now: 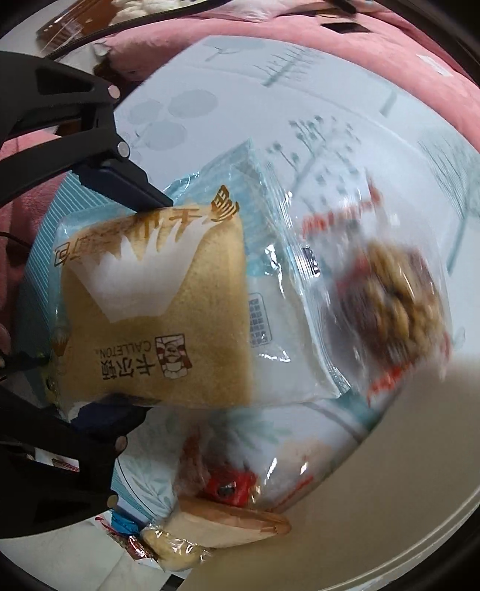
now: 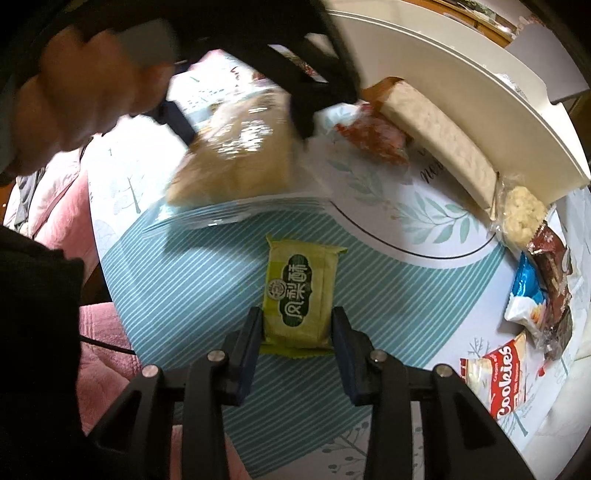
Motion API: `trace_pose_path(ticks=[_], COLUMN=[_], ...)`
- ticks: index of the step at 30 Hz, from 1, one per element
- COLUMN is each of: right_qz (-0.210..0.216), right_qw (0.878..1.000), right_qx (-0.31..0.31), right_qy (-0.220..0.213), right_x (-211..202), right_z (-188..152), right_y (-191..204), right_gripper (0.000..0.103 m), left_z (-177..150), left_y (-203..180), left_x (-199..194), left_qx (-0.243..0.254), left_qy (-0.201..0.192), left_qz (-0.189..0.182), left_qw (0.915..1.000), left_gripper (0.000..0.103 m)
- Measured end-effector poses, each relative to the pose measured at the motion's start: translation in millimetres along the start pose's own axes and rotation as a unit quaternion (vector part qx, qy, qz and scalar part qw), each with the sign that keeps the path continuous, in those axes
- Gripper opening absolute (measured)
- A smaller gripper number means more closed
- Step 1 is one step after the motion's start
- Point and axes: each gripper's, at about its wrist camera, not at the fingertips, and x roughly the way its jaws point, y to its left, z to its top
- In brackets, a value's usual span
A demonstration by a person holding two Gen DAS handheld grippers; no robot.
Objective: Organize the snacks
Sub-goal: 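Grasp the yellow bread bag with the left tool while the right tool grasps the green-yellow packet, then carry both packets over the white tray and open both tools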
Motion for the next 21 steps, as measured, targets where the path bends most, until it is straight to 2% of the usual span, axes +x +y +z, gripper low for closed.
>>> trace_pose_path(ticks=[5,8,12,15,19,21], right_qz=[-0.006,-0.006,-0.006,-0.011,-0.018,-0.019], right_qw=[1.0,0.999,0.998,0.996,0.993,0.99], right_qx=[0.025,0.039,0.061,0.076,0.103,0.12], right_qy=[-0.004,-0.016,-0.029,-0.04,-0.061,-0.071], right_x=[-5,-10,-22,-34,-50,-59], right_z=[6,9,9,11,12,15], right_y=[-11,-17,-21,-26,-33,-37], right_gripper=[0.037,0.037,0.037,0.037,0.037,0.037], left_z=[-3,-9,-12,-21,-28,-29], left_y=[10,21,25,31,55,55], left_x=[-7,-18,-33,-41,-58,-70], left_qx=[-0.019,-0.024,-0.023,-0.024,-0.003,0.015], left_qy=[0.003,-0.009,-0.017,-0.021,-0.03,-0.039], left_qz=[-0.007,-0.015,-0.037,-0.045,-0.058,-0.063], left_qw=[0.9998,0.9996,0.9989,0.9985,0.9978,0.9971], left_gripper=[0.085,0.069,0.063,0.062,0.06,0.06])
